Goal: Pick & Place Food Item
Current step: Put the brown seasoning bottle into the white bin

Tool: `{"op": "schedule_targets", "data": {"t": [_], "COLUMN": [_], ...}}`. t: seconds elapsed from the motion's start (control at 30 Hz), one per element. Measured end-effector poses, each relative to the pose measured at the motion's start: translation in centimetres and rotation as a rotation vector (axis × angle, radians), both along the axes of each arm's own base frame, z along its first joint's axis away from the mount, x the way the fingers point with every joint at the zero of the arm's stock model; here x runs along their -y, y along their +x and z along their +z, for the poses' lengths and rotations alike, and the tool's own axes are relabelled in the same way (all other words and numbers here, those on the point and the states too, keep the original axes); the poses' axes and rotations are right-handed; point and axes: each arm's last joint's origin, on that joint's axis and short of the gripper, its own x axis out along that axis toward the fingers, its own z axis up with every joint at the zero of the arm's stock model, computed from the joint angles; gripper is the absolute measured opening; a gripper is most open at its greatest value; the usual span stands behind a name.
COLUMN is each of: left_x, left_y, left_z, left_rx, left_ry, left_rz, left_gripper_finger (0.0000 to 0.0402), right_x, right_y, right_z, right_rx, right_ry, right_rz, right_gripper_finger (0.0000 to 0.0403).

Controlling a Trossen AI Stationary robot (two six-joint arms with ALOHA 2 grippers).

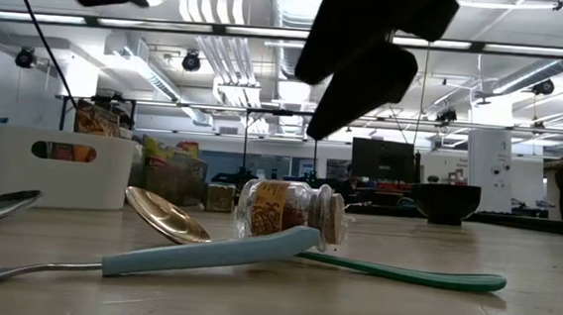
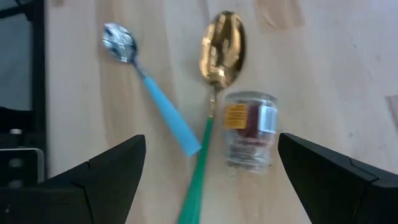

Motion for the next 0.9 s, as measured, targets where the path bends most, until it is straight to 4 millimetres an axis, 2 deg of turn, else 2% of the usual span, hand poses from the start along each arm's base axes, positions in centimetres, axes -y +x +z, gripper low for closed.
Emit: {"op": "schedule_targets", "data": {"t": [0.23, 0.53, 0.9], "left_x": [1.0, 1.1, 1.1], "left_y": [0.9, 0.9, 1.0], "left_z": [0.4, 0.4, 0.5], "left_rx": [0.095, 0.099, 0.112], "left_ry": [0.014, 0.010, 0.006], "left_rz": [-0.070, -0.068, -0.068], "left_gripper_finger": [0.0286, 0.0286, 0.0286], "right_x": [-0.4, -0.1, -0.5], "right_y": [-0.4, -1.4, -2.2], "right_z": [-0.2, -2.4, -4.6], "right_rx": [0.005, 0.009, 0.062], "right_ry": [-0.063, -0.101, -0.083], "right_rz": [-0.009, -0.080, -0.065], "right_gripper_finger": [0.0363, 0.0363, 0.0363]}}
